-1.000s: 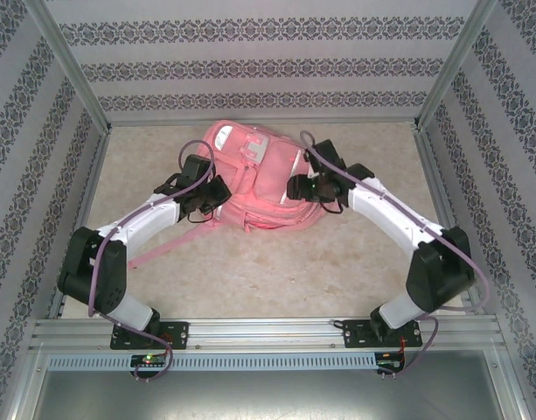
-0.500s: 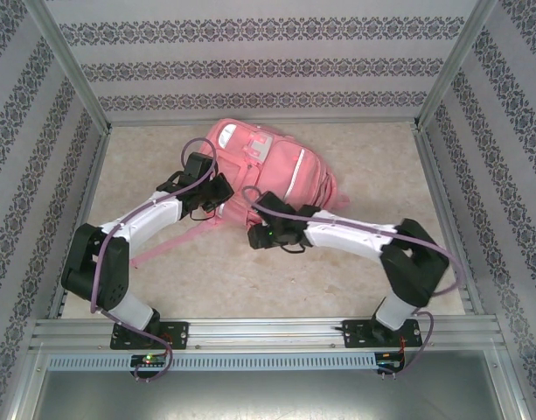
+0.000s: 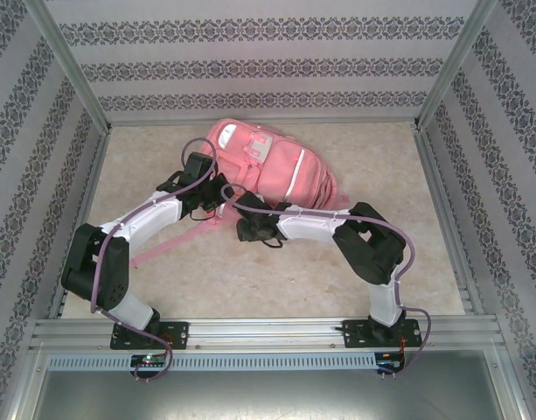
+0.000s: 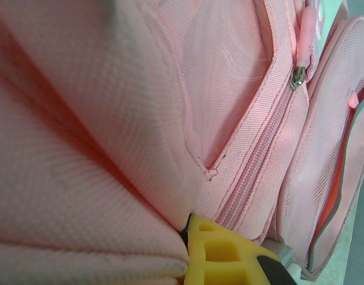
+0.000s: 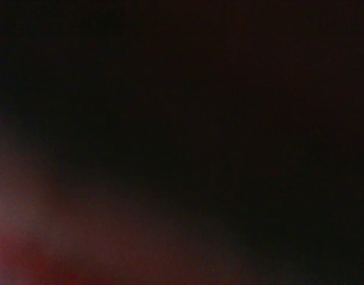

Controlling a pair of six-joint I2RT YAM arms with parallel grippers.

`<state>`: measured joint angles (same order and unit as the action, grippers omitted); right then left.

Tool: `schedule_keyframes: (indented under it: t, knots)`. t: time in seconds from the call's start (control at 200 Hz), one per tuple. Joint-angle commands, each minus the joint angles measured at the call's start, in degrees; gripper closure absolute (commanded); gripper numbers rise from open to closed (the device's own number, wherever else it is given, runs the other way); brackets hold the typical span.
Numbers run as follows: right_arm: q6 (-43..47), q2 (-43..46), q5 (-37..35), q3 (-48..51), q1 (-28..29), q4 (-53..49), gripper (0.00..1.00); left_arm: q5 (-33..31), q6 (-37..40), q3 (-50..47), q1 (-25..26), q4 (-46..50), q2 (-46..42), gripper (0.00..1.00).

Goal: Pack books, pencil case, and school supplies into a backpack

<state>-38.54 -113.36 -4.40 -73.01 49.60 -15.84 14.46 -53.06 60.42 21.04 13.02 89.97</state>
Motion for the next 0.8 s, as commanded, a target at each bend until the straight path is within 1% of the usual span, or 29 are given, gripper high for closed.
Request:
schedule_keyframes:
  t: [0.0, 0.005, 0.07, 0.1, 0.23, 0.375, 0.58, 0.794]
  knots:
    - [-0.43, -2.49, -0.04, -3.24, -2.15, 2.7, 0.69, 3.64, 0.54, 1.84, 1.53, 0.38, -1.38, 1.0]
    - [-0.43, -2.49, -0.04, -3.24, -2.15, 2.7, 0.69, 3.55, 0.52, 1.87, 1.5, 0.36, -1.38, 1.0]
    - [-0.14, -2.34, -0.06, -3.61, -2.31, 2.49, 0.92, 3.31, 0.63, 2.03, 1.5, 0.68, -1.38, 1.0]
    - [-0.01, -1.85, -0.38, -3.5, -2.23, 2.17, 1.0, 3.0, 0.83, 2.22, 1.51, 0.94, -1.46, 1.0]
    - [-0.15, 0.28, -3.02, -1.87, -2.46, -0.77, 1.0, 2.15, 1.67, 2.63, 1.36, 1.41, -1.16, 1.0]
    - [-1.03, 5.06, -4.67, 4.69, -3.81, -0.97, 1.0, 0.56, 3.51, 3.78, -0.16, 3.96, -1.28, 1.0]
    - [-1.32, 13.22, -6.96, 13.97, -7.51, -2.97, 1.0, -0.11, 5.11, 2.64, -5.54, 5.86, -3.42, 1.0]
    - [-1.27, 20.66, -7.75, 22.52, -14.26, -5.15, 1.0, 0.6, 7.88, 2.02, -12.97, 8.05, -5.11, 1.0]
